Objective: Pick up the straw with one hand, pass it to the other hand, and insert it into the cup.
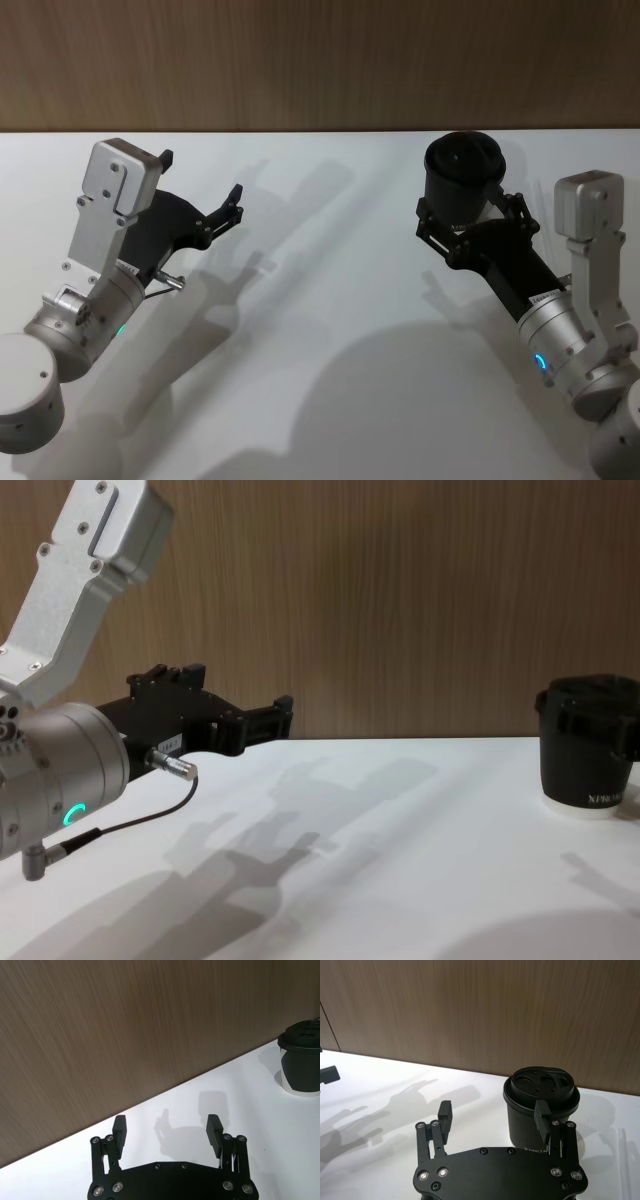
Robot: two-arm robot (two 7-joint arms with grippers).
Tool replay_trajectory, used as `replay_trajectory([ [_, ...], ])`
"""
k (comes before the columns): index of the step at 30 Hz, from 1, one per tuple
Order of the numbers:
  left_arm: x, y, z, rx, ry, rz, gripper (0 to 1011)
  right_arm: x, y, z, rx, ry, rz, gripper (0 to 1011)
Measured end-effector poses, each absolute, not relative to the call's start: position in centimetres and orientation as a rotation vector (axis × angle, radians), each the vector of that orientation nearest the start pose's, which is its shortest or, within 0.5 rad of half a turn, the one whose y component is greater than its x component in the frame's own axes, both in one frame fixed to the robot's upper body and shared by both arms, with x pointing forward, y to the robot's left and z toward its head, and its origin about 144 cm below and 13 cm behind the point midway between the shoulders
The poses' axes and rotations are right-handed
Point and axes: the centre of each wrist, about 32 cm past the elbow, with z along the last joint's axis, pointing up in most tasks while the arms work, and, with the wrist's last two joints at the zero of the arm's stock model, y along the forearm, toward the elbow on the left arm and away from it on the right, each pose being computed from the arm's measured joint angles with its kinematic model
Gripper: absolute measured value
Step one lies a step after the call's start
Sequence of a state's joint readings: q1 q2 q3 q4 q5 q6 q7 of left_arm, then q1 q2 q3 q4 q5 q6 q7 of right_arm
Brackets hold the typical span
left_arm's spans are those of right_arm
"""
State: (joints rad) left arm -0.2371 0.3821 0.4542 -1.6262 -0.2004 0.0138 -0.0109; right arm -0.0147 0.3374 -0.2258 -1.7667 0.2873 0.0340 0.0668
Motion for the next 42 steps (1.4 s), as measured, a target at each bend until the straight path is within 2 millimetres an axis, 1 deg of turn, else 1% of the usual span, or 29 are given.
replay_trajectory([
  [7,49.2,19.8,120.4,0.061,-0.268,1.124,1003,44.4,-24.0,119.0,0.024,-0.076,-1.236,1000],
  [15,49.2,19.8,120.4,0.061,-0.268,1.124,1003,44.4,-25.5,119.3,0.004,-0.066,-1.253,1000],
  [28,49.2,19.8,120.4,0.061,-0.268,1.124,1003,43.3,-28.4,120.3,-0.041,-0.020,-1.283,1000],
  [42,49.2,19.8,120.4,0.061,-0.268,1.124,1003,42.6,-29.6,121.2,-0.088,0.046,-1.336,1000],
])
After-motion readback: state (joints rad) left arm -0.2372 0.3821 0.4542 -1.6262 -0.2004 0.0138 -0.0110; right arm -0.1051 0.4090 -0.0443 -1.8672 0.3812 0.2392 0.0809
